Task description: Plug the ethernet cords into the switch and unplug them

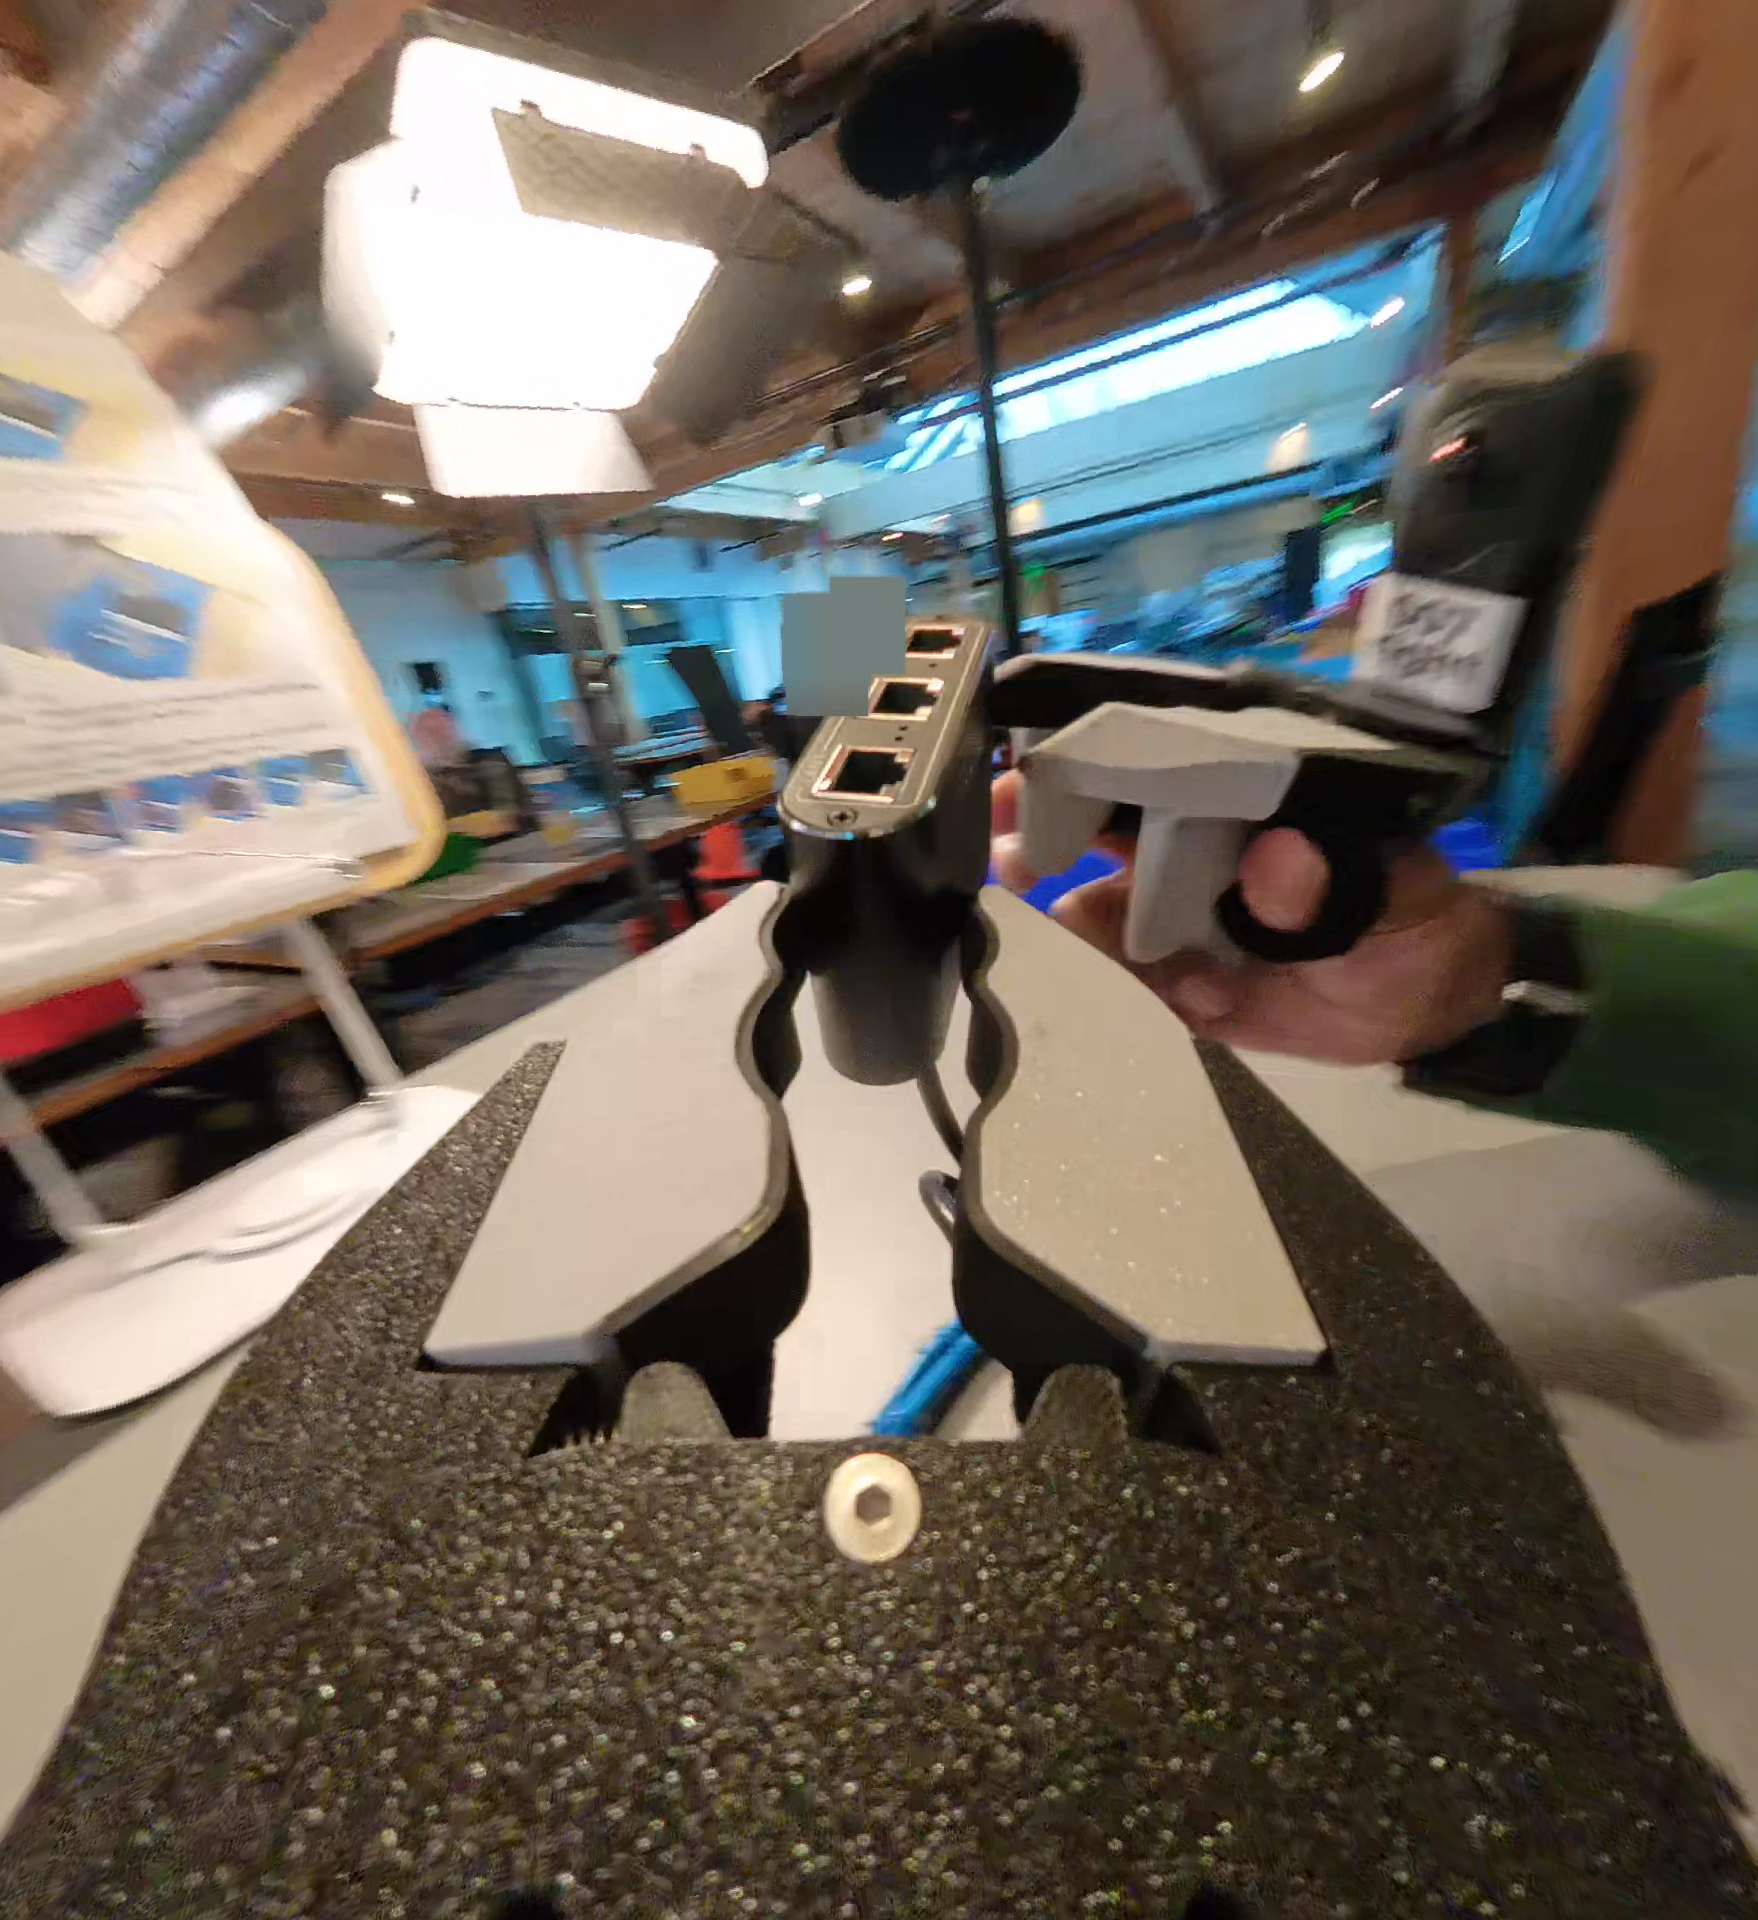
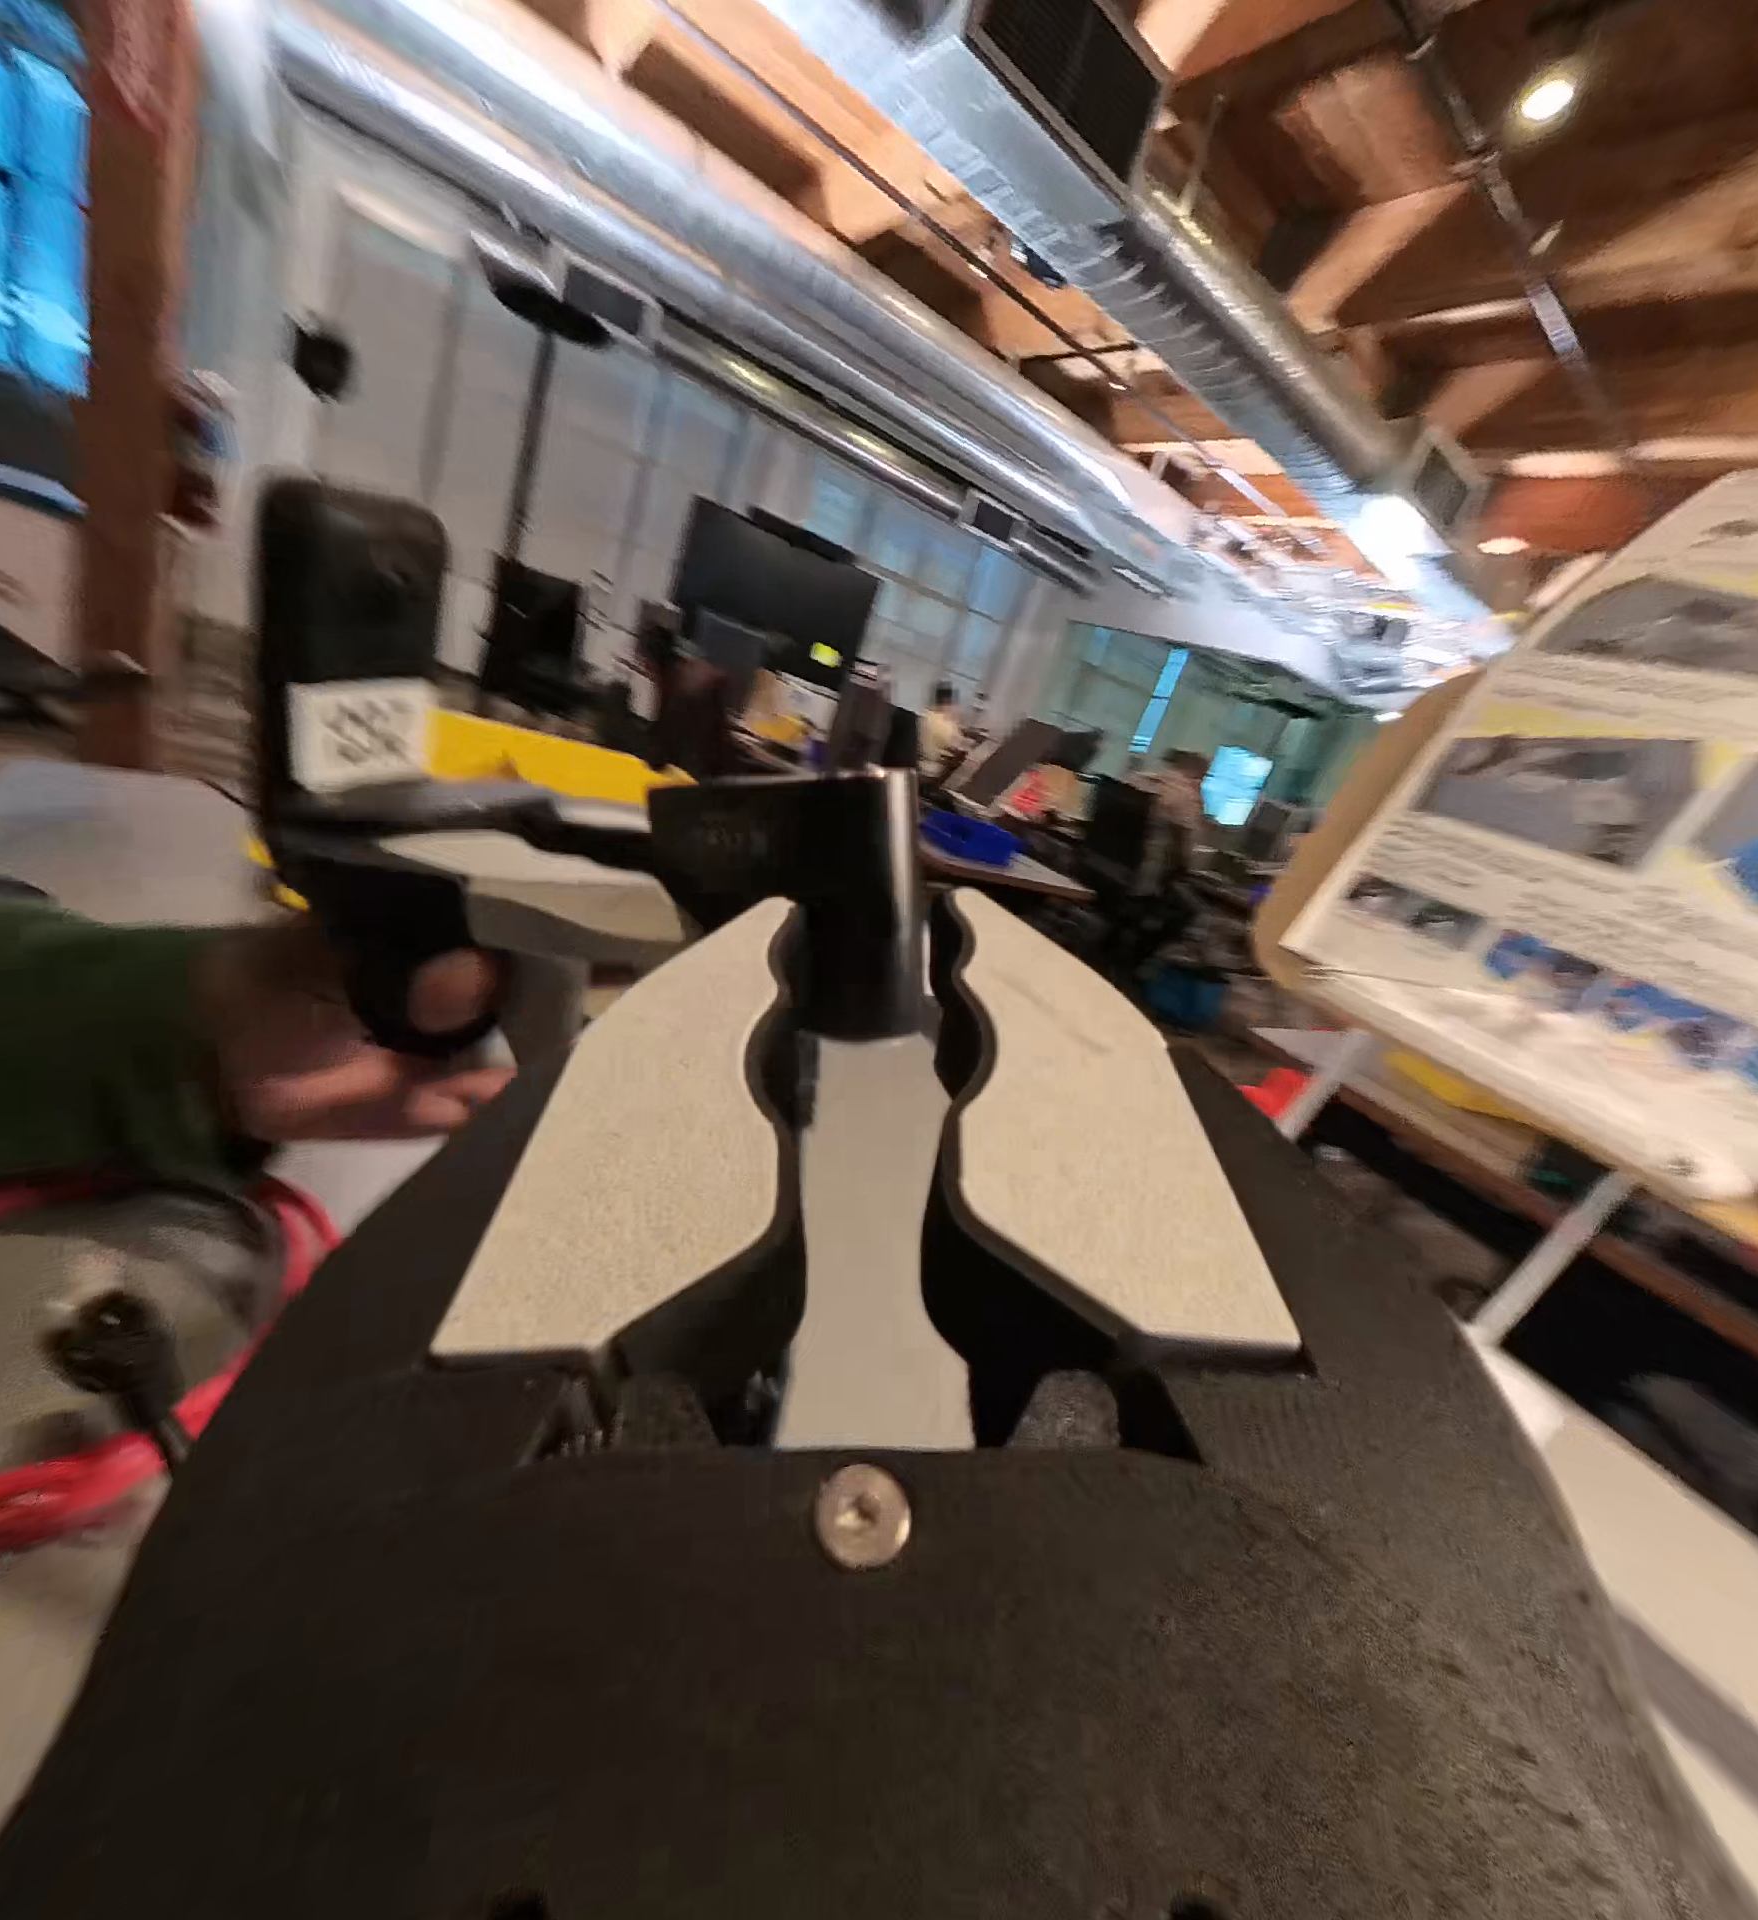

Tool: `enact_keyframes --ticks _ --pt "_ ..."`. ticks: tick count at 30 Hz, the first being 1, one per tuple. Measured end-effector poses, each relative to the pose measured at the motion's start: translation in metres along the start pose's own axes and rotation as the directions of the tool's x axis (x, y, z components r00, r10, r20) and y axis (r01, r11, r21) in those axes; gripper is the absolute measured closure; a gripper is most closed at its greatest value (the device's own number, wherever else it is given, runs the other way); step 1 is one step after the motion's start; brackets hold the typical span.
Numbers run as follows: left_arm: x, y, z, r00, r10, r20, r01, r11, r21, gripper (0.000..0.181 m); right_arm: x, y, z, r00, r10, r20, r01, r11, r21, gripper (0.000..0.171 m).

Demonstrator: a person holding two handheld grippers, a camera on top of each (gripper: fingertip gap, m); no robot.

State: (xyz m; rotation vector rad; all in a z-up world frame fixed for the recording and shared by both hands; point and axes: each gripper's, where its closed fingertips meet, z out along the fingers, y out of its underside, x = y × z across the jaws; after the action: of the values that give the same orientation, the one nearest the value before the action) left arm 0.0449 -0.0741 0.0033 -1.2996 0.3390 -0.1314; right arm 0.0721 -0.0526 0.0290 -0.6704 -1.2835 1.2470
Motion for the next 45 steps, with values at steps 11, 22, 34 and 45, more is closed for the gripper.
enact_keyframes --ticks 11,22,34,45 --pt "-0.024 -0.008 -0.011 0.781 0.582 0.225 -0.534 0.810 -0.240 0.154 0.016 0.006 -0.007 0.867 -0.478 -0.140 0.451 0.873 -0.185 0.138" --pt "0.004 0.011 -0.004 0.547 0.837 -0.016 -0.792 0.512 -0.331 0.155 -0.024 0.020 0.001 0.607 -0.790 0.088 0.771 0.559 -0.305 0.120" --pt "0.018 -0.003 0.005 0.663 0.745 0.071 -0.709 0.656 -0.259 0.153 -0.004 0.026 0.004 0.653 -0.757 0.020 0.691 0.585 -0.424 0.139" --pt "0.079 -0.010 0.008 0.924 -0.136 -0.358 0.102 0.988 -0.111 0.159 0.078 0.061 -0.026 0.901 -0.199 -0.386 -0.005 0.885 -0.466 0.145"
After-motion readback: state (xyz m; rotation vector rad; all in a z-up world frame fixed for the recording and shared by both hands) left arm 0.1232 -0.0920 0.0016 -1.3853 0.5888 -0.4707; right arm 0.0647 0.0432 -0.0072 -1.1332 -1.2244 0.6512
